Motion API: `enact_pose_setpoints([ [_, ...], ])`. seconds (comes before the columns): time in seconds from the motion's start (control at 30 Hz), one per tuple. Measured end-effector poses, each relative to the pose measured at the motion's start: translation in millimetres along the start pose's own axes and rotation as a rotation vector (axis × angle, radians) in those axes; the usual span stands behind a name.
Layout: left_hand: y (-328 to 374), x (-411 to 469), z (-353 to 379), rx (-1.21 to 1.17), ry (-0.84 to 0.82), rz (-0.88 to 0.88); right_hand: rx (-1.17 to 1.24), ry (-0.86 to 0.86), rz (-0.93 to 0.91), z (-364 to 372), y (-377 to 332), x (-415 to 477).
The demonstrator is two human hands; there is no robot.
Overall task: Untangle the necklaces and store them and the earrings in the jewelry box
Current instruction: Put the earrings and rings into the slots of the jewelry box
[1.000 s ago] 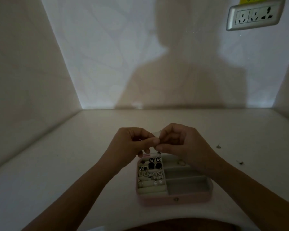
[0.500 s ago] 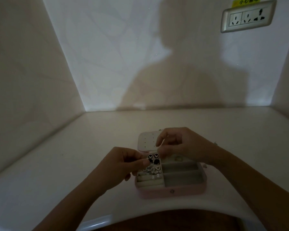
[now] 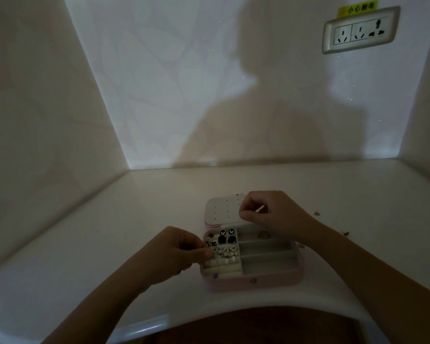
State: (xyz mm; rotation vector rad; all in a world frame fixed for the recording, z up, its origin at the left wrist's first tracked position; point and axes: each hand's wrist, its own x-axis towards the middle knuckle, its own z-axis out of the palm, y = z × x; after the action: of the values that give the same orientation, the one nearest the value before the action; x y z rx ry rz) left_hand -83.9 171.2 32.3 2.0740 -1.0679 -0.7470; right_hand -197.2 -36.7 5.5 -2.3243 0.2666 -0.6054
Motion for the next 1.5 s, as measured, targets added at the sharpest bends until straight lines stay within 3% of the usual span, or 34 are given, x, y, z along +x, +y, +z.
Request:
enact_pose_setpoints([
  [0.27, -2.7, 15.2, 2.3, 0.210, 0.062, 0.029, -0.139, -0.016, -0.091, 6.3, 1.7, -2.5],
  [0.7, -3.2, 23.2, 10.1, 0.361, 0.096, -0.006, -0.161, -0.032, -0.104, 7.0, 4.2, -1.4],
  [1.5, -8.0, 26.1, 17.6, 0.374, 0.168, 0.019, -0.142, -0.052, -0.094, 5.7, 5.6, -1.0],
])
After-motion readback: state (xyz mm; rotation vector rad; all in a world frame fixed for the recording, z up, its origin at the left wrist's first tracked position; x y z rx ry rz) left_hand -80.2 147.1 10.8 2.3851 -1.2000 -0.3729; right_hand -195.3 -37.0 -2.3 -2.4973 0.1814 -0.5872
